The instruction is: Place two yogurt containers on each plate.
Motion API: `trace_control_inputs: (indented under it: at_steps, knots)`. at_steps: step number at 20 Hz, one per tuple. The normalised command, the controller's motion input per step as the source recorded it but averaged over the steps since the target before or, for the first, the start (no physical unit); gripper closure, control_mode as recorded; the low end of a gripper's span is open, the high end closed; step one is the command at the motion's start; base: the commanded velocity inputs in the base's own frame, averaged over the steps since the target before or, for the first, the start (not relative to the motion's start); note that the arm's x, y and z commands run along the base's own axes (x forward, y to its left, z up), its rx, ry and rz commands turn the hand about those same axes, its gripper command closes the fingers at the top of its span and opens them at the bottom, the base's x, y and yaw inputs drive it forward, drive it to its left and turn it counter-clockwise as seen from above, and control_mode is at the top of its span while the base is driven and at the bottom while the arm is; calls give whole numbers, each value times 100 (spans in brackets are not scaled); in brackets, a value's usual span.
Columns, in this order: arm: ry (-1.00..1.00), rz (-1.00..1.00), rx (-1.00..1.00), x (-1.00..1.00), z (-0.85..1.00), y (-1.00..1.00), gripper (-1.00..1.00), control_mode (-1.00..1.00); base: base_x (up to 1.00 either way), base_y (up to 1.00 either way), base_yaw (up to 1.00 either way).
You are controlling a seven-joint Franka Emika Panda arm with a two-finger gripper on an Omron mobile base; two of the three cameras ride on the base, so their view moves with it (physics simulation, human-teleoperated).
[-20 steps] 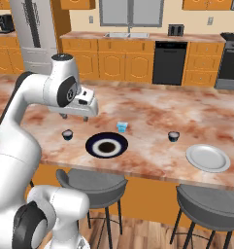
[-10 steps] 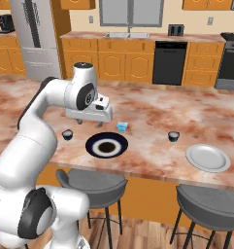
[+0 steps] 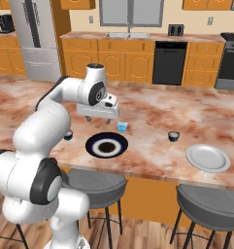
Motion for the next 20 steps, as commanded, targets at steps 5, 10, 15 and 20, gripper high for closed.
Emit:
trace_control_inputs:
  at_steps: [5, 10, 15, 20]
  knots:
    - [1, 0, 0, 38, -9, -15, -100, -100, 0, 0, 0]
    - [1, 0, 0, 44, -21, -11, -100, -100, 0, 0, 0]
    - [-1, 0, 0, 48, -64, -1, -100, -100, 0, 0, 0]
    - [0, 2, 0, 57, -53, -20, -100, -100, 0, 0, 0]
